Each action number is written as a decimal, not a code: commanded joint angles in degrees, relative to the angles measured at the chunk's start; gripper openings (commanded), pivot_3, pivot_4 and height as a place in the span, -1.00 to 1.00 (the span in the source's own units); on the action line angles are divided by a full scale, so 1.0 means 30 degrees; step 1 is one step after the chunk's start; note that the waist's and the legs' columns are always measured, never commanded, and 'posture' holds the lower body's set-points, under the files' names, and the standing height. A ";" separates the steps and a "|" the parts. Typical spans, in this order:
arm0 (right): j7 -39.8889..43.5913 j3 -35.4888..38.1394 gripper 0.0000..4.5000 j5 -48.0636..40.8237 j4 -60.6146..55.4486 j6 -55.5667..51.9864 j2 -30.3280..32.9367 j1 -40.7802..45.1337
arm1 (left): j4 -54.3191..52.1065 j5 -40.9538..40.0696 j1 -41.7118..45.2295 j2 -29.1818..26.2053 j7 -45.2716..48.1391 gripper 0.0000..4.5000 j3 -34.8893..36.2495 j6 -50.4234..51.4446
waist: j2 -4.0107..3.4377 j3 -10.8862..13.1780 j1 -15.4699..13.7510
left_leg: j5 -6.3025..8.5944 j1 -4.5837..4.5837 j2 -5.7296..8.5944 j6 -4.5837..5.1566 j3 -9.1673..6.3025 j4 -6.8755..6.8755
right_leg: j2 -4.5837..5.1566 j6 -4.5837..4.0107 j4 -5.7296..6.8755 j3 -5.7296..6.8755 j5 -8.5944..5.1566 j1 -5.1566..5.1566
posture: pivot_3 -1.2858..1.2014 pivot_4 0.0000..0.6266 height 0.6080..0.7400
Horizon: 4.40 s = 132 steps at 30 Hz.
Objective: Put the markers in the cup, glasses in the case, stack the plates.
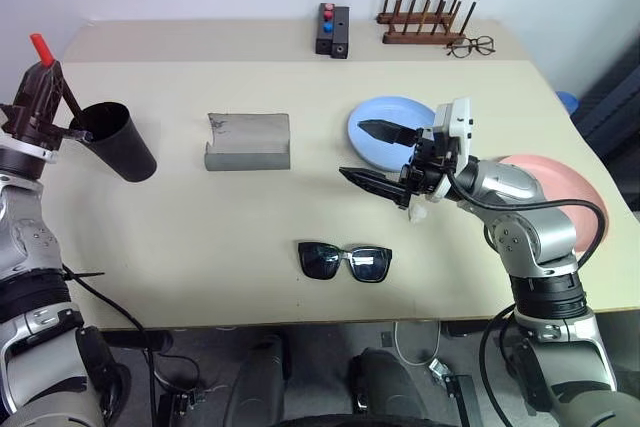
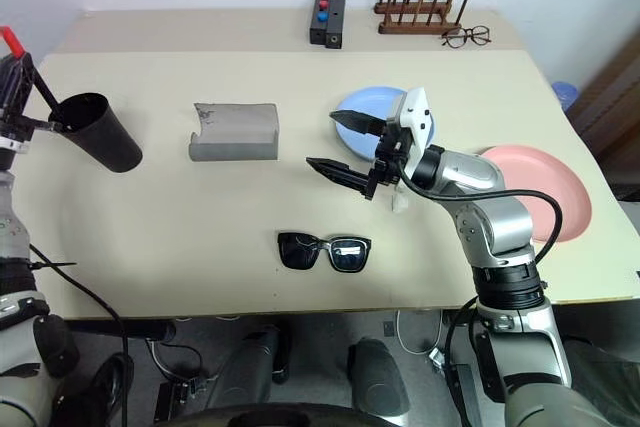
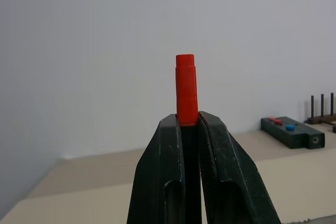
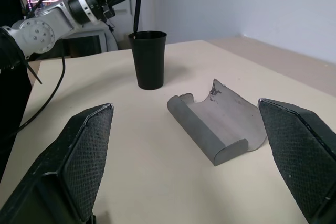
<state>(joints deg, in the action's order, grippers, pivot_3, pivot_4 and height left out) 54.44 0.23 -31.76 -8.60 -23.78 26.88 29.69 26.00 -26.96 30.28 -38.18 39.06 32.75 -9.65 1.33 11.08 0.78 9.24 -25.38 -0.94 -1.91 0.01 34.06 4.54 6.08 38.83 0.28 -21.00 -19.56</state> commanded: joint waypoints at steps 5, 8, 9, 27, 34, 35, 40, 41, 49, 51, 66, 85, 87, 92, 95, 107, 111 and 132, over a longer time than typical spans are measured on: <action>-0.0026 0.0189 1.00 -0.0088 -0.0619 0.0225 0.0100 0.0103 | 0.0906 -0.0038 0.0409 -0.0097 0.0135 -0.98 -0.0064 -0.1326 | 0.0000 0.0000 -0.0005 | 0.0000 0.0001 0.0000 0.0000 0.0001 0.0000 | -0.0001 0.0000 0.0000 0.0001 0.0000 0.0000 | 0.03 -0.52 1.00; -0.0059 0.0178 1.00 -0.0055 -0.0664 0.0212 0.0118 0.0073 | 0.1256 -0.0123 0.0438 -0.0029 0.0160 -0.98 -0.0096 -0.1491 | 0.0000 0.0000 0.0000 | 0.0000 0.0001 0.0000 0.0000 0.0001 0.0000 | 0.0000 0.0001 0.0000 0.0001 0.0000 0.0000 | 0.03 -0.52 1.00; -0.0074 0.0166 1.00 -0.0036 -0.0689 0.0213 0.0121 0.0054 | 0.1382 -0.0101 0.0453 -0.0015 0.0140 -0.98 -0.0127 -0.1539 | 0.0000 0.0000 0.0000 | 0.0000 0.0001 0.0000 0.0000 0.0001 0.0000 | -0.0001 0.0000 0.0000 0.0001 0.0000 0.0000 | 0.03 -0.52 1.00; -0.0055 0.0257 1.00 -0.0049 -0.0613 0.0232 0.0257 -0.0072 | -0.5161 -0.1674 -0.0132 -0.0910 0.1093 0.98 -0.2709 0.4580 | 0.0003 0.0001 0.0006 | 0.0000 -0.0006 0.0004 0.0000 -0.0002 0.0012 | -0.0007 0.0002 0.0006 0.0001 0.0001 0.0007 | 0.03 -0.52 1.00; 0.0023 0.0043 1.00 0.0351 0.0040 0.0727 -0.0055 0.0153 | -0.5960 0.0928 0.0692 -0.1571 0.1776 0.98 -0.7278 0.8003 | -0.0014 0.0003 0.0010 | -0.0005 0.0020 0.0001 -0.0003 -0.0002 0.0012 | -0.0042 -0.0002 0.0042 -0.0006 -0.0001 0.0008 | 0.03 -0.52 1.00; -0.0019 -0.0008 1.00 0.0398 0.0003 0.0783 -0.0149 0.0103 | -0.5034 0.1695 0.1287 -0.1401 0.1276 0.98 -0.7881 0.8249 | -0.0014 0.0003 0.0006 | -0.0010 0.0021 0.0002 0.0004 0.0001 0.0012 | -0.0042 -0.0002 0.0045 -0.0009 -0.0001 0.0007 | 0.03 -0.52 1.00; -0.0176 -0.0064 1.00 0.0576 -0.0220 0.0980 -0.0302 -0.0252 | -0.1108 0.4132 0.3327 -0.0700 0.2286 0.98 -1.0584 0.7973 | -0.0013 0.0004 -0.0012 | -0.0021 0.0011 0.0007 0.0018 0.0007 0.0021 | -0.0056 0.0000 0.0061 -0.0013 -0.0001 -0.0014 | 0.03 -0.52 1.00; -0.0238 -0.0041 1.00 0.0587 -0.0277 0.0997 -0.0300 -0.0322 | -0.0062 0.4316 0.3891 -0.0256 0.2414 0.98 -1.0790 0.7792 | -0.0013 0.0004 -0.0037 | -0.0020 0.0006 0.0009 0.0019 0.0010 0.0020 | -0.0055 0.0000 0.0059 -0.0013 -0.0002 -0.0017 | 0.03 -0.52 1.00; -0.0670 -0.0059 1.00 0.0661 -0.0644 0.1054 -0.0299 -0.0535 | 0.6758 0.5980 0.7171 0.1866 0.5001 0.98 -1.2227 0.6205 | -0.0007 0.0007 -0.0022 | -0.0024 -0.0013 0.0014 0.0020 0.0009 0.0030 | -0.0065 0.0001 0.0064 -0.0006 -0.0002 -0.0028 | 0.03 -0.52 1.00; -0.0736 0.0005 1.00 0.0642 -0.0743 0.1054 -0.0218 -0.0645 | 0.7855 0.6401 0.7755 0.2054 0.5490 0.98 -1.2359 0.5599 | -0.0007 0.0007 0.0024 | -0.0024 -0.0015 0.0016 0.0020 0.0011 0.0030 | -0.0067 0.0001 0.0065 -0.0006 -0.0002 -0.0033 | 0.03 -0.52 1.00; -0.1216 0.0026 1.00 0.0574 -0.0714 0.0442 0.0219 -0.0950 | 1.0979 0.8053 0.9503 0.2468 0.8603 0.88 -1.2811 0.5043 | -0.0006 0.0008 -0.0029 | -0.0024 -0.0023 0.0015 0.0020 0.0012 0.0034 | -0.0065 0.0003 0.0069 -0.0006 -0.0002 -0.0037 | 0.03 -0.52 1.00; -0.1352 -0.0223 1.00 0.0713 -0.0717 0.0591 0.0056 -0.0805 | 0.9804 0.6991 0.9310 0.2760 1.2014 -0.97 -1.1965 0.5996 | -0.0006 0.0009 -0.0036 | -0.0028 -0.0022 0.0019 0.0029 0.0007 0.0050 | -0.0055 0.0005 0.0085 -0.0001 -0.0001 -0.0028 | 0.03 -0.52 1.00; -0.1326 -0.0224 1.00 0.0722 -0.0697 0.0606 0.0068 -0.0808 | 0.7952 0.6192 0.8870 0.2375 1.3792 -0.97 -1.2038 0.8087 | -0.0008 0.0010 -0.0007 | -0.0029 -0.0026 0.0017 0.0028 0.0007 0.0049 | -0.0057 0.0004 0.0085 -0.0001 -0.0001 -0.0032 | 0.03 -0.52 1.00; -0.1271 -0.0190 1.00 0.0763 -0.0589 0.0669 0.0167 -0.0779 | 0.1585 0.5203 0.5959 -0.0196 1.7187 -0.97 -1.3356 1.2080 | -0.0025 0.0020 0.0295 | -0.0029 -0.0025 0.0002 0.0026 0.0013 0.0030 | -0.0073 0.0002 0.0084 -0.0020 -0.0002 -0.0045 | 0.03 -0.52 1.00; -0.1275 -0.0196 1.00 0.0772 -0.0569 0.0702 0.0195 -0.0812 | -0.1369 0.4387 0.4072 -0.2209 1.7813 -0.97 -1.4343 1.2771 | -0.0045 0.0033 0.0448 | -0.0036 -0.0015 -0.0006 0.0015 0.0003 0.0006 | -0.0079 -0.0005 0.0088 -0.0024 -0.0006 -0.0042 | 0.03 -0.52 1.00; -0.1230 -0.0271 1.00 0.0783 -0.0482 0.0772 0.0145 -0.0794 | -0.5655 0.3159 0.0732 -0.4593 1.7483 -0.97 -1.5686 1.4001 | -0.0050 0.0036 0.0006 | -0.0041 -0.0017 -0.0001 0.0032 -0.0003 0.0026 | 0.0018 -0.0021 0.0086 -0.0026 -0.0003 -0.0038 | 0.03 -0.52 1.00; -0.1220 -0.0213 1.00 0.0754 -0.0552 0.0736 0.0219 -0.0864 | -0.5727 0.3398 0.0247 -0.4448 1.7002 -0.97 -1.5595 1.3698 | -0.0051 0.0036 0.0007 | -0.0043 -0.0019 -0.0004 0.0033 -0.0004 0.0022 | 0.0011 -0.0023 0.0086 -0.0026 -0.0004 -0.0045 | 0.03 -0.52 1.00; 0.0860 0.1067 1.00 -0.0478 -0.1132 -0.0085 0.2554 -0.1781 | -0.8355 -0.0126 0.3987 -0.3184 1.6456 0.97 -1.4260 1.9060 | -0.0053 0.0039 -0.0086 | -0.0042 -0.0023 0.0008 0.0041 0.0000 0.0033 | -0.0029 -0.0016 0.0082 -0.0018 -0.0002 -0.0030 | 0.03 -0.52 1.00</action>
<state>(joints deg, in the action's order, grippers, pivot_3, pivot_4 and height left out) 54.71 0.00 -30.94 -9.14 -23.51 32.51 24.83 3.39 -25.19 41.39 -48.47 89.09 -11.44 46.31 1.17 11.19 0.52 9.12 -25.45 -0.91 -1.77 0.01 34.16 4.46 6.04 39.05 0.23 -21.01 -19.63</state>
